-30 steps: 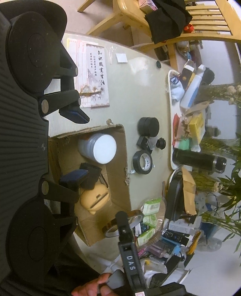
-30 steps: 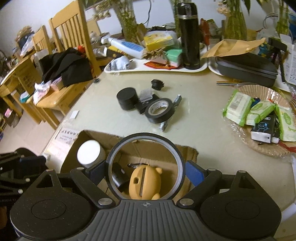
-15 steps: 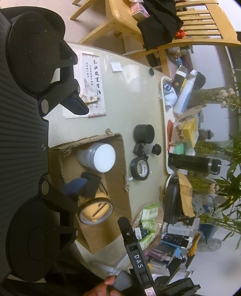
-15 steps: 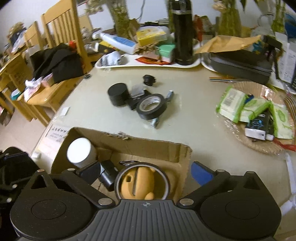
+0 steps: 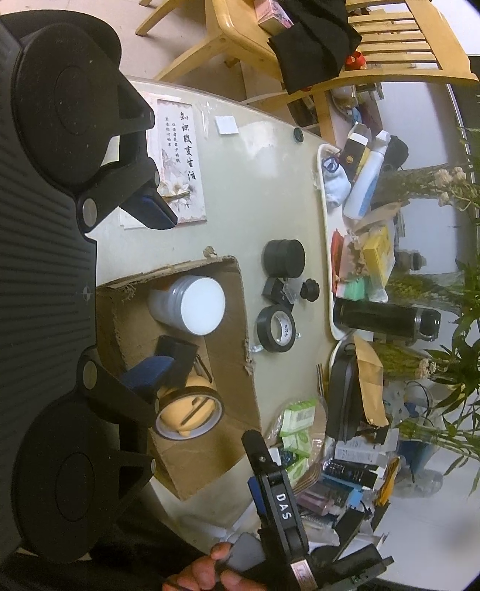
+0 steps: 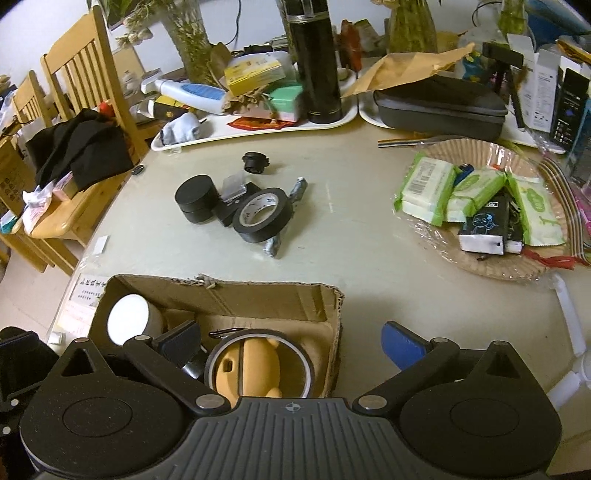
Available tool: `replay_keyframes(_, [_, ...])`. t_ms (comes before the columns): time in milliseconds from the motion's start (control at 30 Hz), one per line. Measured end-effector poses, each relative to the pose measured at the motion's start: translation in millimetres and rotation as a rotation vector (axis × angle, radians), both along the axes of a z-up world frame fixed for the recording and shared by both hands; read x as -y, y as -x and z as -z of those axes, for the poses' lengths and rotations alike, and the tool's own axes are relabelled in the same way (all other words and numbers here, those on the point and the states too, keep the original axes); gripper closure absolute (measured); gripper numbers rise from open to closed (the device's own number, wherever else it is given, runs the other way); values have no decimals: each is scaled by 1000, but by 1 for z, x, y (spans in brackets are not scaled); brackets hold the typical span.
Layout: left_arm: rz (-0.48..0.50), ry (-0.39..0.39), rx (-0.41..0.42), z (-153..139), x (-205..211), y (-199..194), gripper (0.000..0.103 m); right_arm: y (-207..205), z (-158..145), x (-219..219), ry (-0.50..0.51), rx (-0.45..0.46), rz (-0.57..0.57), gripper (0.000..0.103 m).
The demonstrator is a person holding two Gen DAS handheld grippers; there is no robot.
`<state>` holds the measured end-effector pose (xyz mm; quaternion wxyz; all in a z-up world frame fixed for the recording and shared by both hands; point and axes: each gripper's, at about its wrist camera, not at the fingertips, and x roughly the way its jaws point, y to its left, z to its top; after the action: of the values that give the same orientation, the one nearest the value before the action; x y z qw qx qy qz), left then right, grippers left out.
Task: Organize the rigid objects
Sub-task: 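Lower the block and tape ring into the box and open both grippers, then move the right gripper over the table to the black electrical tape roll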
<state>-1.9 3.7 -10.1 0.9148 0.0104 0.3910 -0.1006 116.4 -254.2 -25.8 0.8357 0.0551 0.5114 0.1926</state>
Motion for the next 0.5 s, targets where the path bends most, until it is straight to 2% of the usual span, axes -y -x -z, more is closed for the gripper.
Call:
replay_keyframes(300, [15,7,-6,-1,7,-7,28,4,-1,-6,72,98,4,0])
replay_keyframes(433, [5,72,-39,-2,7,-12,28,4,-2,-9,95,130,-1,0])
replay_keyframes(500, [9,80,-34,-4,10,-13,28,2,-2,-9,92,128,0,0])
